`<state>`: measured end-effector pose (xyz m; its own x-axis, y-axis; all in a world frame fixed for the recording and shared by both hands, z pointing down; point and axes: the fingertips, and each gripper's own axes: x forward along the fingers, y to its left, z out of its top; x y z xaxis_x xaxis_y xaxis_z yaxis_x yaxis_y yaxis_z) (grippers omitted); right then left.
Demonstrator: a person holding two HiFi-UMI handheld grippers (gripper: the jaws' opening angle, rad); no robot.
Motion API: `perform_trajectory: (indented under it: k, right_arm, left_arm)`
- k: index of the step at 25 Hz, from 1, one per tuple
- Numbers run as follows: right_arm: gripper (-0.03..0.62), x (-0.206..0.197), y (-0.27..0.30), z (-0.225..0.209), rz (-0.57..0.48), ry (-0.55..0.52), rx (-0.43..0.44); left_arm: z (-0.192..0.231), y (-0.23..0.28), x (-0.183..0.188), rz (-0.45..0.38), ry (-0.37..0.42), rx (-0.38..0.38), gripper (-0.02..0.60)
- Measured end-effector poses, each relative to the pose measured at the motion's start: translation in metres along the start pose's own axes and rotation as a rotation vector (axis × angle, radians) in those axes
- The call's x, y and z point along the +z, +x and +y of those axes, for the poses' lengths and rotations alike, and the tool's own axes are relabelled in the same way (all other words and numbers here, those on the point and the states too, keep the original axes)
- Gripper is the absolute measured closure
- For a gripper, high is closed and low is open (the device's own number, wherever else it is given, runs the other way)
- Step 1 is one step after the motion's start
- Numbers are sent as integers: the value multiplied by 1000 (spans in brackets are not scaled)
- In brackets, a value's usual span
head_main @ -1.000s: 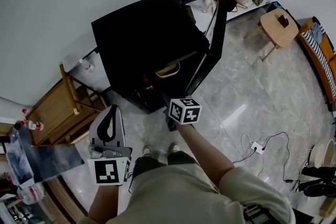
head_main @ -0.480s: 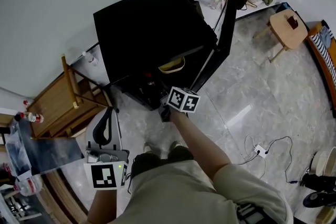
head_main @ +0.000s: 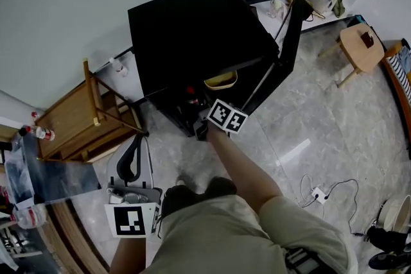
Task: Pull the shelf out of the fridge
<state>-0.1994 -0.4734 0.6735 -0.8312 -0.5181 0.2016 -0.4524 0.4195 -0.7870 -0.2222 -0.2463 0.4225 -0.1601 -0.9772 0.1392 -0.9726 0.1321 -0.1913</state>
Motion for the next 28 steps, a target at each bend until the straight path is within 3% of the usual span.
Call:
perform_trajectory:
  k: [16, 19, 28]
  right_arm:
    - [556, 6, 17, -4, -102, 276, 58]
    - [565, 3, 10, -6, -101, 324, 64]
    - [576, -8, -21, -1, -99, 410, 71]
  left_arm:
    - [2, -27, -15, 54, -6, 15, 575]
    - [0, -29, -10, 22, 14, 5, 575]
    - [-12, -40, -2, 37, 8, -51, 575]
